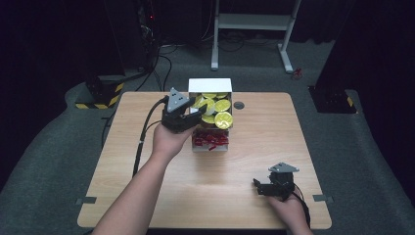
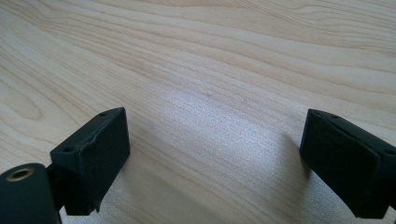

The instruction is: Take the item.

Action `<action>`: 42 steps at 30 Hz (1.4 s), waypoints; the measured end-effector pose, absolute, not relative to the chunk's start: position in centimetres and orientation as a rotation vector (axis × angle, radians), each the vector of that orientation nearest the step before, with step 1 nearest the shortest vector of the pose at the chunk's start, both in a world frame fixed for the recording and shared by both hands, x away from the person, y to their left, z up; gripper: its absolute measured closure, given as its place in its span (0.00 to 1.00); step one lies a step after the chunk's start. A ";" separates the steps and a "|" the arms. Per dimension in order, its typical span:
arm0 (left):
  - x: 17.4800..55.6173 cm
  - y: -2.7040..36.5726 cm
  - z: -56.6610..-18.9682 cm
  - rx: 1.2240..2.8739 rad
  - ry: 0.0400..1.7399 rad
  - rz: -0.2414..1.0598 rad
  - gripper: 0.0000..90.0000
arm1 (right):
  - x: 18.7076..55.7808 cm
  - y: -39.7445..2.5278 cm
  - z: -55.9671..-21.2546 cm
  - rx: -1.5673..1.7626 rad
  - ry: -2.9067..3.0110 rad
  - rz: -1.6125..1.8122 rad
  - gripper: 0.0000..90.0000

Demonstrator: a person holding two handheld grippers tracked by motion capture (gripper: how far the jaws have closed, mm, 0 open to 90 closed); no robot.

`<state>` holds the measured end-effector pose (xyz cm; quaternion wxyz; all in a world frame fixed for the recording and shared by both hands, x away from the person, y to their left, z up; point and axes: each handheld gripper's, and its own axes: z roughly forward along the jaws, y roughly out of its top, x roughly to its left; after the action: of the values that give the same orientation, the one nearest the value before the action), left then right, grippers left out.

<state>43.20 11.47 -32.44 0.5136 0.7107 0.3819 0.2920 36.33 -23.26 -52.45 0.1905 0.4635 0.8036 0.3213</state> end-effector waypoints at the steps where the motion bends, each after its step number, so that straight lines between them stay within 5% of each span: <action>1: 43.2 11.5 -32.4 1.709 0.918 0.702 0.53 | 36.3 -23.3 -52.4 1.302 2.258 0.903 0.09; 20: 43.3 10.5 -33.2 1.710 0.881 0.665 0.40 | 36.3 -23.3 -52.4 1.296 2.258 0.901 0.09; 25: 43.2 11.1 -32.6 1.657 0.903 0.692 0.64 | 36.3 -23.3 -52.4 1.296 2.258 0.901 0.09; 34: 44.0 9.6 -33.4 1.724 0.956 0.698 0.39 | 36.3 -23.3 -52.4 1.300 2.257 0.902 0.09; 42: 44.1 9.1 -33.8 1.746 0.956 0.699 0.33 | 36.3 -23.3 -52.4 1.297 2.258 0.902 0.09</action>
<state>44.09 9.15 -33.79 0.4933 0.7197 0.3943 0.2883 36.34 -23.27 -52.44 0.1918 0.4620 0.8041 0.3212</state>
